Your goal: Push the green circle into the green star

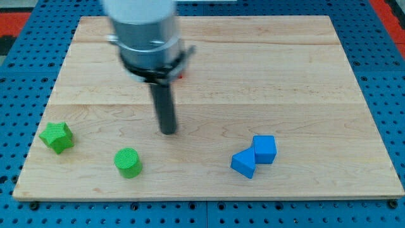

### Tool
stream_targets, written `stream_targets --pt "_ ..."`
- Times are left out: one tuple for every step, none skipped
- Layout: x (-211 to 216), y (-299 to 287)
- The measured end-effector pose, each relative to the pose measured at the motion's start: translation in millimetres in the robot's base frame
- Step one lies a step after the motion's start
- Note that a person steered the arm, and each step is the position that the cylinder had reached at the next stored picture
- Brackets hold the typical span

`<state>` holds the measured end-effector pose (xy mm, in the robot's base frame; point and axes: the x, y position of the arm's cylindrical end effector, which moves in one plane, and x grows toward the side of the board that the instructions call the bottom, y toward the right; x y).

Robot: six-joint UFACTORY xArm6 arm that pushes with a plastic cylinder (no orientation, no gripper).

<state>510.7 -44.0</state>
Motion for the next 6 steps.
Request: stream_targets --pt "53 0" --pt "77 -20" --pt "68 -90" --pt "46 -151" --pt "41 -160" --pt "16 -132"
